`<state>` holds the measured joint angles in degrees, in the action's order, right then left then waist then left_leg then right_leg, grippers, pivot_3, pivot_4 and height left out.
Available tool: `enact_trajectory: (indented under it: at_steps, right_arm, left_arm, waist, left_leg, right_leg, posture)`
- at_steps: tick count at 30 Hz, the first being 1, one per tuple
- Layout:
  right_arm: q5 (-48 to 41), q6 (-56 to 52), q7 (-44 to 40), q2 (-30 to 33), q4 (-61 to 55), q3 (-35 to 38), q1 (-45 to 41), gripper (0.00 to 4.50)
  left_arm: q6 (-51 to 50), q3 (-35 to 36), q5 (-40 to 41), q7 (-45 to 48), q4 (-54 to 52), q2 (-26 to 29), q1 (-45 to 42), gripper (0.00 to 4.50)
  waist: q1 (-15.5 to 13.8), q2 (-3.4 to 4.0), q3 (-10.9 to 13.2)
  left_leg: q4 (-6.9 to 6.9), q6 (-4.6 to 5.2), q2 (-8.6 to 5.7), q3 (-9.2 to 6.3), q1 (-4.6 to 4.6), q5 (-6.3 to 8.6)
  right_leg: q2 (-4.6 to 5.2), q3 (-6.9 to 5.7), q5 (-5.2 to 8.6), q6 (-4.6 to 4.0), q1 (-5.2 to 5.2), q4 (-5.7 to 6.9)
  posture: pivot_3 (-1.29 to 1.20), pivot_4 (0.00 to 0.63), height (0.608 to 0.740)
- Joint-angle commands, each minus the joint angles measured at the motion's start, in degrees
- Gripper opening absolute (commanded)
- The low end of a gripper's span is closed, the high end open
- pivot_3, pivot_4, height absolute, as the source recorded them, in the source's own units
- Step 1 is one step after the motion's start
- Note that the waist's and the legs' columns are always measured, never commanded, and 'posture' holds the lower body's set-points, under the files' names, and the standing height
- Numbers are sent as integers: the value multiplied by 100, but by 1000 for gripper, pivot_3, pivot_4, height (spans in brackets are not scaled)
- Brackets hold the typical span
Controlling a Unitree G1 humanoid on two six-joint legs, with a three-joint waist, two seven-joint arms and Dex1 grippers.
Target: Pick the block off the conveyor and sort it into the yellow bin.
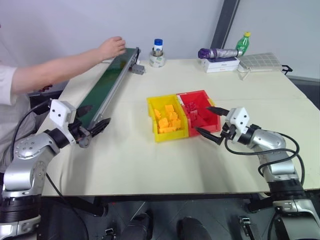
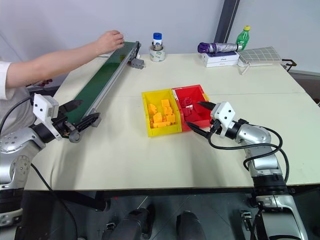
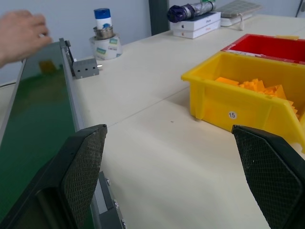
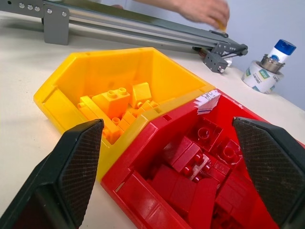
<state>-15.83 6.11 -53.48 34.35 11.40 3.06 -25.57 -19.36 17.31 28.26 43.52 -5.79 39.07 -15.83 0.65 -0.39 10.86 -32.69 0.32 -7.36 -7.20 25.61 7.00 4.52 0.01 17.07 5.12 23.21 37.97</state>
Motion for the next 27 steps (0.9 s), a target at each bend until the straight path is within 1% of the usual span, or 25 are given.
enact_trajectory:
  at_steps: [1, 7, 11, 15, 18, 21, 22, 27]
  right_arm:
    - [-19, 58, -3, -8, -180, 44, -60, 4500]
    - [-16, 62, -10, 8, -172, 57, -50, 4500]
    - [-16, 64, -7, -5, -155, 55, -67, 4500]
    - [-21, 76, -18, -16, -144, 50, -69, 4500]
    - [-29, 93, -39, -12, -112, 63, -81, 4500]
    - [-32, 104, -55, -20, -85, 62, -99, 4500]
    - [-31, 108, -58, -28, -85, 57, -102, 4500]
    - [-26, 128, -72, -59, -53, 38, -131, 4500]
  left_arm:
    - [141, 213, 133, -21, -132, -28, -75, 4431]
    - [185, 203, -30, -192, -258, -12, 43, 4431]
    - [257, 310, -23, -485, -496, -197, 261, 4431]
    - [453, 605, -348, -1362, -810, -556, 483, 4431]
    - [609, 819, -597, -1922, -1156, -833, 816, 4431]
    - [599, 941, -961, -2589, -1390, -1126, 1145, 4431]
    - [532, 975, -935, -2775, -1507, -1279, 1249, 4431]
    - [273, 618, -1083, -3272, -2084, -1858, 1766, 4431]
  waist:
    - [-1, 0, 0]
    - [-1, 0, 0]
    - [2, 0, 0]
    - [-1, 0, 0]
    - [2, 0, 0]
    - [-4, 0, 0]
    - [-6, 0, 0]
    - [-24, -1, 0]
  left_leg:
    - [0, 0, 0, 0, 0, 0]
    - [0, 0, 0, 0, 0, 0]
    - [0, 0, 0, 0, 0, 0]
    - [-1, 0, 1, 0, 0, 0]
    - [-2, 0, 0, 1, 0, 0]
    - [-2, 0, 0, 3, -1, 0]
    - [-2, 0, 1, 3, -1, 0]
    - [-16, 1, 0, 2, -2, 0]
  right_leg:
    - [0, 0, 0, 0, 0, 0]
    - [0, 0, 0, 0, 0, 0]
    - [0, 0, 0, 0, -1, 0]
    - [0, 0, 0, 0, -2, 0]
    - [0, 0, 0, 1, -7, 0]
    - [1, 1, 0, 1, -9, 0]
    - [0, 1, -1, 1, -8, 0]
    - [0, -1, -1, 2, -22, 0]
  posture:
    - [0, 150, 740]
    - [0, 150, 740]
    - [0, 150, 740]
    - [0, 150, 740]
    - [0, 150, 740]
    - [0, 150, 740]
    - [0, 150, 740]
    - [0, 150, 740]
